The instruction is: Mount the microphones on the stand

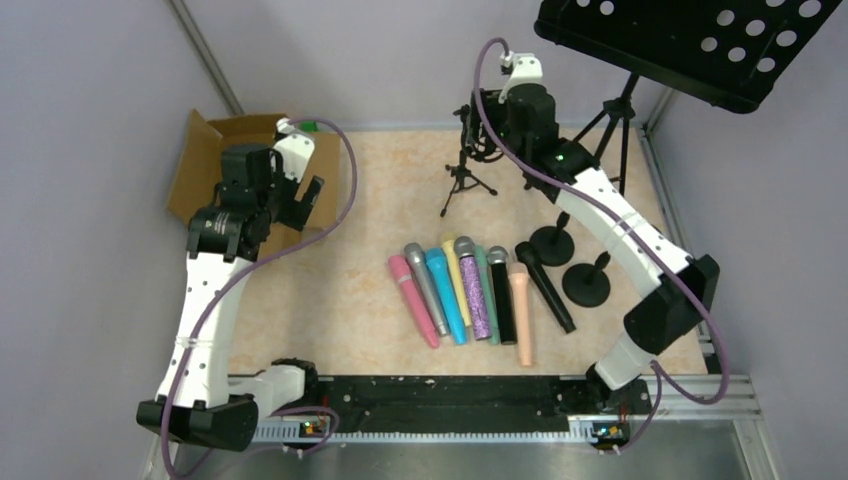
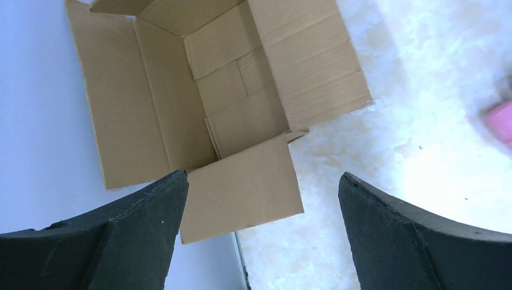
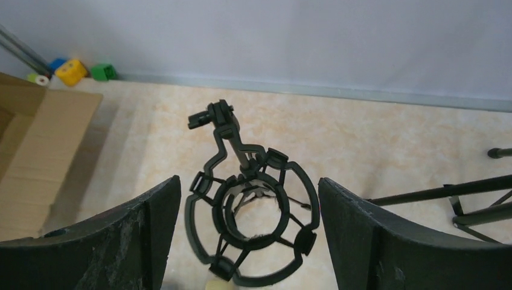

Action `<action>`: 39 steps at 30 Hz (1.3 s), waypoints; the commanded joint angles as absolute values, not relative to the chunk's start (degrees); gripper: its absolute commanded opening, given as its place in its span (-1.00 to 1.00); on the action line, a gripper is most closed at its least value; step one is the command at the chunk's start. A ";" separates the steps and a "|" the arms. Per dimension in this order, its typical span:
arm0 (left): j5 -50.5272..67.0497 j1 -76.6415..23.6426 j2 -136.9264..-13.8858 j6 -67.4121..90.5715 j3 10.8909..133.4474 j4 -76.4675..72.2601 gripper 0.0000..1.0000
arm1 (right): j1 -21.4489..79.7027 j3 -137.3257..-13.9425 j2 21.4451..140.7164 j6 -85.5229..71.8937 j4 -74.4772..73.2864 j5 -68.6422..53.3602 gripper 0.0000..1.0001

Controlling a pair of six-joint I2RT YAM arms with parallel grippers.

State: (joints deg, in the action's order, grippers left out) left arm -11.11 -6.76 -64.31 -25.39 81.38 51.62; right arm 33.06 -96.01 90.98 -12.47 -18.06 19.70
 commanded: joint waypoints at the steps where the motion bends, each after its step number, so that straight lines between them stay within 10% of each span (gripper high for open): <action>1: -7.42 -6.64 -65.17 -22.32 84.35 58.84 0.98 | 32.08 -102.65 96.38 -9.56 -18.44 14.94 0.64; 28: -11.94 -6.68 -62.35 -20.73 78.15 55.97 0.98 | 31.38 -126.22 115.46 -4.55 -32.73 14.61 0.24; 39: -13.79 -6.68 -61.01 -21.59 75.49 53.90 0.98 | 31.42 -131.52 120.81 -5.07 -34.45 14.43 -0.37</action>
